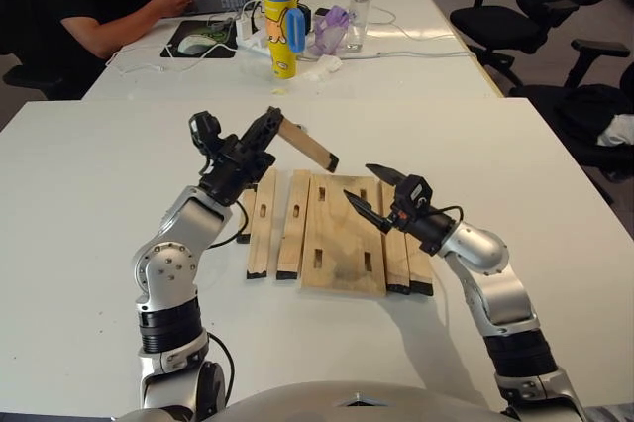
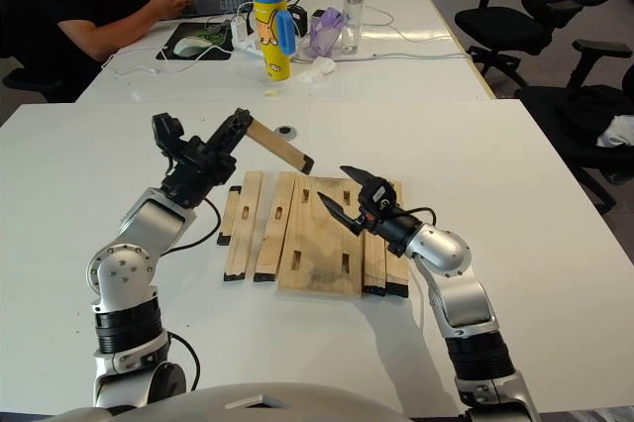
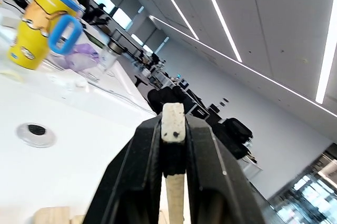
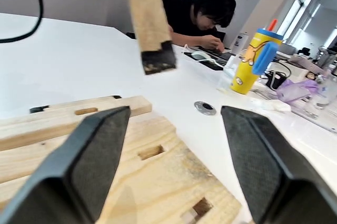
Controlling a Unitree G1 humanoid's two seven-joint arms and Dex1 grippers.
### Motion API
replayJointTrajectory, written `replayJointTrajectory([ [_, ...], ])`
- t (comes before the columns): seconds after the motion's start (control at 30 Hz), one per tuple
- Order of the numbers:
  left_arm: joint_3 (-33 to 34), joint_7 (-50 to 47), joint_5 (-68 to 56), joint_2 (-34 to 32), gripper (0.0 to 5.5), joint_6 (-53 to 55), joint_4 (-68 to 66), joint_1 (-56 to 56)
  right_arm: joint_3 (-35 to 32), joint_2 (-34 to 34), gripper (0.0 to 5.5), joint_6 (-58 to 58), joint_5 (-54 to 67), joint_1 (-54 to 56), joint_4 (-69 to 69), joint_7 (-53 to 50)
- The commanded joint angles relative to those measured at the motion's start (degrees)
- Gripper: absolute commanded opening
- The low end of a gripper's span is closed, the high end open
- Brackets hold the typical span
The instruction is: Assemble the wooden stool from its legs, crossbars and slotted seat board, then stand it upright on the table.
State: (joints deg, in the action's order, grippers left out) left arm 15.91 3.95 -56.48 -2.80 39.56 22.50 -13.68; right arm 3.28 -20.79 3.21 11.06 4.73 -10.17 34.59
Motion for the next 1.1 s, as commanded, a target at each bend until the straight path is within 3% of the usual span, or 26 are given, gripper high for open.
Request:
replayJointTrajectory([
  [0.03,0.7,-6.3,0.7,0.6,0.43,-0.1,6.0,6.2,-5.9,1.3,3.15,3.2,1.3,1.4,2.7,-6.4],
  [0.3,-3.9,-9.2,3.7,0.9,0.43,1.1,5.1,13.1,-11.3,4.1,3.15,9.7,3.8,5.8,6.8,-14.3],
  [0.73,-6.1,-7.2,10.0,2.3,0.43,-4.0,-2.0,11.4,-8.8,5.0,3.15,11.0,3.5,6.5,6.3,-14.2],
  [1.1,-6.1,-7.2,15.1,-0.4,0.43,-3.4,-3.5,10.3,-7.6,4.9,3.15,11.3,2.6,5.6,6.2,-13.9],
])
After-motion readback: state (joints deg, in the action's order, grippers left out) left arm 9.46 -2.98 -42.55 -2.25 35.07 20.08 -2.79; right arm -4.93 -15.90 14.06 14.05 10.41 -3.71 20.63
